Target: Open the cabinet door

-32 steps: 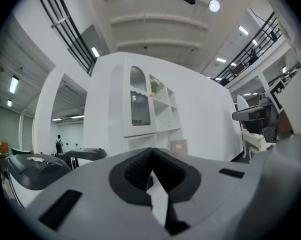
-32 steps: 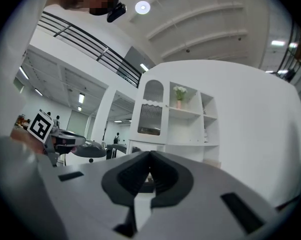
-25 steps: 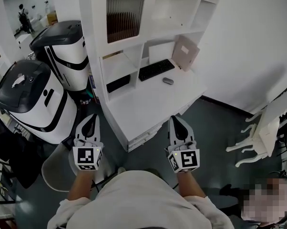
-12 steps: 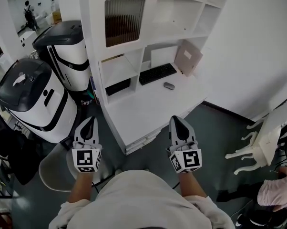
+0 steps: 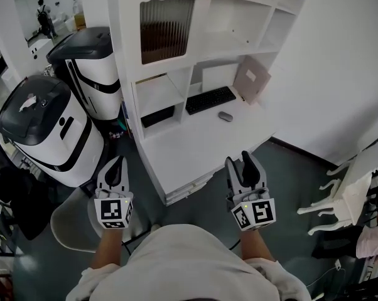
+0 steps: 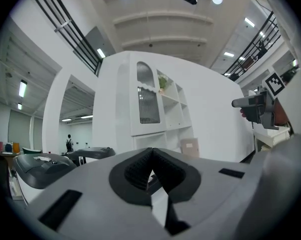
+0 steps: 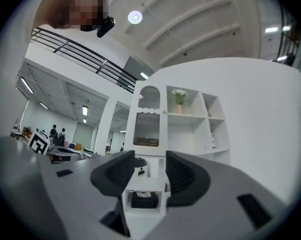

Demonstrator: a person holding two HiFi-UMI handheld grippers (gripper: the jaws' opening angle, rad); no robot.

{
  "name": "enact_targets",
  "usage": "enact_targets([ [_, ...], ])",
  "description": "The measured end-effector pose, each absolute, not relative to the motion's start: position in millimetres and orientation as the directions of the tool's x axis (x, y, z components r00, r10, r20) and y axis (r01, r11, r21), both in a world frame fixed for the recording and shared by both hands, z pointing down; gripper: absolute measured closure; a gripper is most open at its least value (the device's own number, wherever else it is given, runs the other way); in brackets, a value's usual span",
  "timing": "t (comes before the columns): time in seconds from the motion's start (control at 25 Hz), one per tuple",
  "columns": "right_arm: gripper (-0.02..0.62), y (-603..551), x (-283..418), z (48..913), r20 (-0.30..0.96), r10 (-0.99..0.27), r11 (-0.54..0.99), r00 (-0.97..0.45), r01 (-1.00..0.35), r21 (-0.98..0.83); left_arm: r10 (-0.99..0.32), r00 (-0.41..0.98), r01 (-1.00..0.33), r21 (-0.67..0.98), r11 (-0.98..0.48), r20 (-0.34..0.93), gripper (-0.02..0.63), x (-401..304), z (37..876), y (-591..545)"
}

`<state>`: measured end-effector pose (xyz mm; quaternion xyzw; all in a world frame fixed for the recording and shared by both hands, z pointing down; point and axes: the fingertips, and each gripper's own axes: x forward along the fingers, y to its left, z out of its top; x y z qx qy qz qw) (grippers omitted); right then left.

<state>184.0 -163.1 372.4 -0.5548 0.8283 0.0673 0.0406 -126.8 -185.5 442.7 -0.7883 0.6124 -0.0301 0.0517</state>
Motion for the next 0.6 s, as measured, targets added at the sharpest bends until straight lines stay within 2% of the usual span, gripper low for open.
enact_targets([
  [0.24,0.398,-184.3,183.7,356.7,-0.141,-0.907,0.384,-0.396,-0.917,0.108,-0.973,0.231,-0.967,-0.114,-0.227,-0.022,0.606,-132.3,440.7,-183.5],
  [0.6,0.411,-228.1,181.0,301.6,-0.205,-0.881,0.381,-0.427,-0.896,0.226,-0.978,0.206,-0.973,-0.11,-0.202,-0.029,0.606,-142.1,440.1,-177.7],
])
